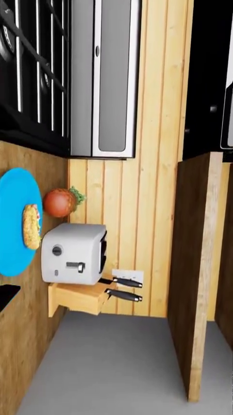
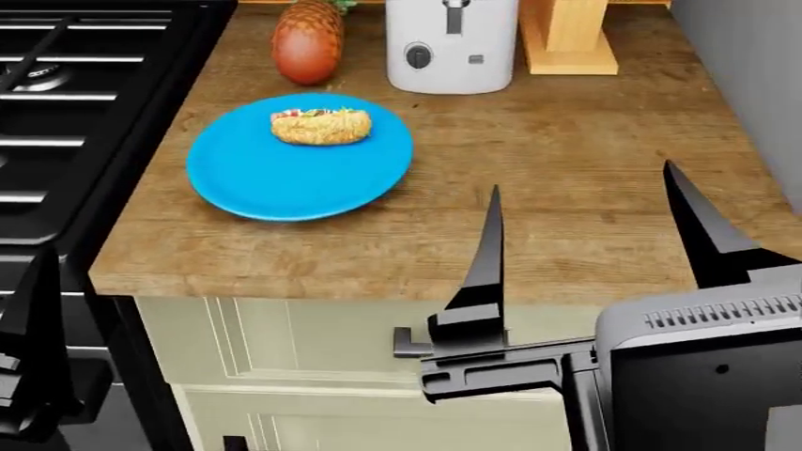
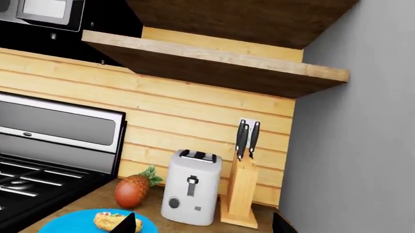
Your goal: Pick the hot dog from the counter and place it in the microwave.
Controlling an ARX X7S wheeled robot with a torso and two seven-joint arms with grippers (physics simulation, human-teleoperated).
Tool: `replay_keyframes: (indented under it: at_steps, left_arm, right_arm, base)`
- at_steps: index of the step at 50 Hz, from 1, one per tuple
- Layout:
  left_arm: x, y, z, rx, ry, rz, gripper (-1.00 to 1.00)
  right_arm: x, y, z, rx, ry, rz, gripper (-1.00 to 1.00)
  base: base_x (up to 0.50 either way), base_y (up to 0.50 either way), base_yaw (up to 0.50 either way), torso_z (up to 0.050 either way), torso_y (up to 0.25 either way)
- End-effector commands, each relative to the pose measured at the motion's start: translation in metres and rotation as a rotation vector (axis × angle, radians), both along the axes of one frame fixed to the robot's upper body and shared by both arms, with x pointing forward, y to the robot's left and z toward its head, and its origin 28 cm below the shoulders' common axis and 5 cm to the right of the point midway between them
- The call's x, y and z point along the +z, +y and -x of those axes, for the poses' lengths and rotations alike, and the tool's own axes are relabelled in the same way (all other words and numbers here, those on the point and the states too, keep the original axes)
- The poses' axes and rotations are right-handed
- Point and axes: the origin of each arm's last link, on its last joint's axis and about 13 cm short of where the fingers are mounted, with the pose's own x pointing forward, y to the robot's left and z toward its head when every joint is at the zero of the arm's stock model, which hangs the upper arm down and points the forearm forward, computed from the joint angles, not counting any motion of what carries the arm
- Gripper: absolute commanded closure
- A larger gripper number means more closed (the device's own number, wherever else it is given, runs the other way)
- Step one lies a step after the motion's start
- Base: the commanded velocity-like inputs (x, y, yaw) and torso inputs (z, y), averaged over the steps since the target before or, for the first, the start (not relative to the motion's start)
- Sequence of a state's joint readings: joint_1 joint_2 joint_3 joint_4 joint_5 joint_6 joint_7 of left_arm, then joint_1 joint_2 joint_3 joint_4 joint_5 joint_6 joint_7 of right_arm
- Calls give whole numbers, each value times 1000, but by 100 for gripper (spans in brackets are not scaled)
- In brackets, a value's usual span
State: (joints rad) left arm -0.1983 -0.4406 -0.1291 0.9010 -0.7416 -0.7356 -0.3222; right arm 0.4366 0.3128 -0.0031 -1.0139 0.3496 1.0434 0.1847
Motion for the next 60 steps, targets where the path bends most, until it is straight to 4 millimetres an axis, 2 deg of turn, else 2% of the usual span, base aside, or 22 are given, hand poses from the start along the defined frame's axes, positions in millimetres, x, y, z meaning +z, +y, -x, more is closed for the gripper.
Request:
replay_keyframes:
  at_steps: [1, 3, 31, 45, 52, 57, 58, 60]
  left_arm:
    - [2, 1, -1, 11, -8, 7, -100]
    - [3, 1, -1, 12, -11, 5, -100]
    - [14, 1, -6, 6, -49, -31, -100]
    - [7, -1, -6, -3, -23, -20, -100]
    - [10, 2, -8, 8, -26, -28, -100]
    - [19, 5, -10, -28, -19, -44, -100]
    - [25, 7, -12, -65, 2, -10, -100]
    - [42, 12, -16, -113, 6, -90, -100]
  right_arm:
    - [8, -1, -4, 2, 104, -43, -100]
    - [10, -2, -3, -9, 85, 2, -100]
    - [16, -3, -1, 4, 66, -2, -100]
    - [14, -4, 0, -10, 72, 10, -100]
    - [14, -3, 0, -10, 71, 8, -100]
    - [9, -2, 1, -18, 78, 25, -100]
    - [9, -2, 1, -13, 81, 25, -100]
    - [9, 0, 2, -3, 85, 19, -100]
  base:
    - [0, 0, 0, 0, 0]
    - [475, 0, 0, 0, 0]
    - [500, 0, 0, 0, 0]
    - [500, 0, 0, 0, 1]
    - [500, 0, 0, 0, 1]
    - [169, 0, 0, 0, 2]
    - [0, 0, 0, 0, 0]
    - [0, 0, 0, 0, 0]
